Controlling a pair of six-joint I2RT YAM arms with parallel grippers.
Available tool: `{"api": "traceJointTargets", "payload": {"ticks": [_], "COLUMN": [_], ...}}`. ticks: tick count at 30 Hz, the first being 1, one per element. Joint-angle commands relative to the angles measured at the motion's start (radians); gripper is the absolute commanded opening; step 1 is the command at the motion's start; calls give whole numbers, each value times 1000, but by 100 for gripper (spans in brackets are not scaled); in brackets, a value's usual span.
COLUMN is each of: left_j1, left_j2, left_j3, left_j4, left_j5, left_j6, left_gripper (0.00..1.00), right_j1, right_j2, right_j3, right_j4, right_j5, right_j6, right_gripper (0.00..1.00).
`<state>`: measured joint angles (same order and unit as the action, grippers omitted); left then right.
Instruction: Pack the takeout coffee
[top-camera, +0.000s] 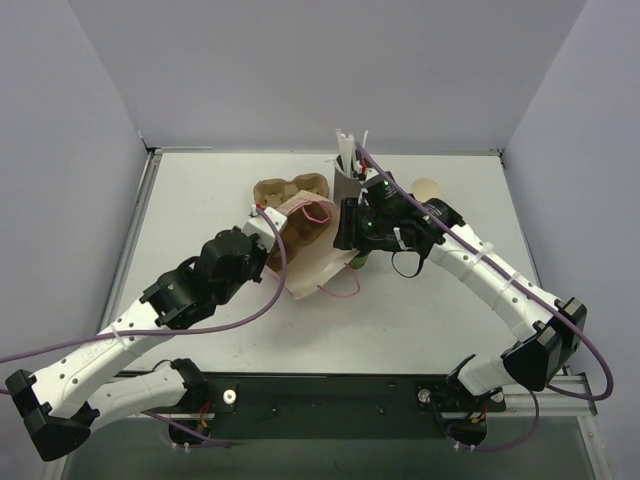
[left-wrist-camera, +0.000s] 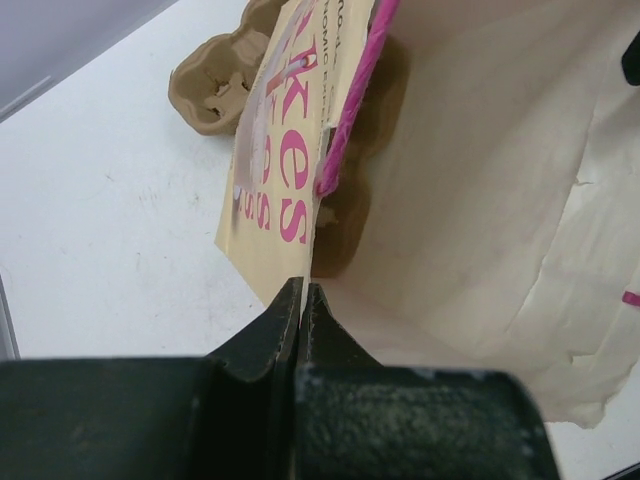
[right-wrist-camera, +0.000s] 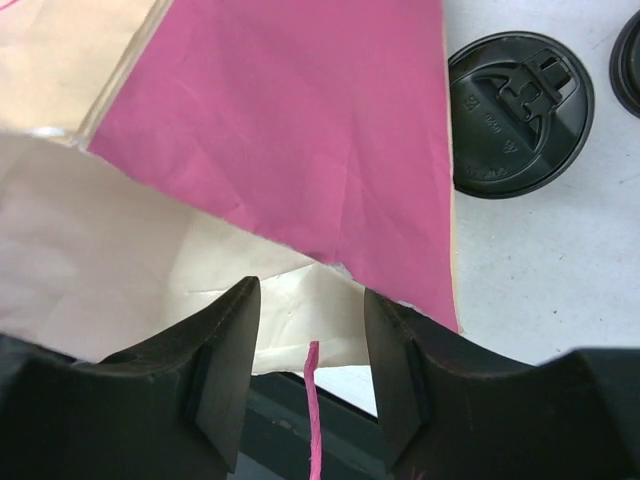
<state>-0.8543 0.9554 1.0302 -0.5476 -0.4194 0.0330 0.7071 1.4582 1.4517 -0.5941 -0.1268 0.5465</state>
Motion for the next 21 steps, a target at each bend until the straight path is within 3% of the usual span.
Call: {"api": "traceJointTargets", "payload": {"ticks": [1,5,10,16,21], "left_j1": [-15,-17,-9,61,162], "left_j2": [-67,-98,-90,89,206], "left_j3": [-50,-96,-52,300,499], "left_j4": [150,183,129,-188,-357], "left_j5": [-82,-96,-122,-88,25], "left_j6": [-28,-28,-169,-399,-491], "left_gripper": [0,0,0,0,0], "right_j1": [12,22,26,-9,-84], "right_j2": [-45,-55,-55,-51,-81], "right_j3": [-59,-85,-35,206,315], "right_j4": [116,140,139,39,-22], "right_j5": [-25,-25,-1,124,225], "right_j6": [-19,-26,-28,-28,9], "right_gripper": [40,38,37,43,50]}}
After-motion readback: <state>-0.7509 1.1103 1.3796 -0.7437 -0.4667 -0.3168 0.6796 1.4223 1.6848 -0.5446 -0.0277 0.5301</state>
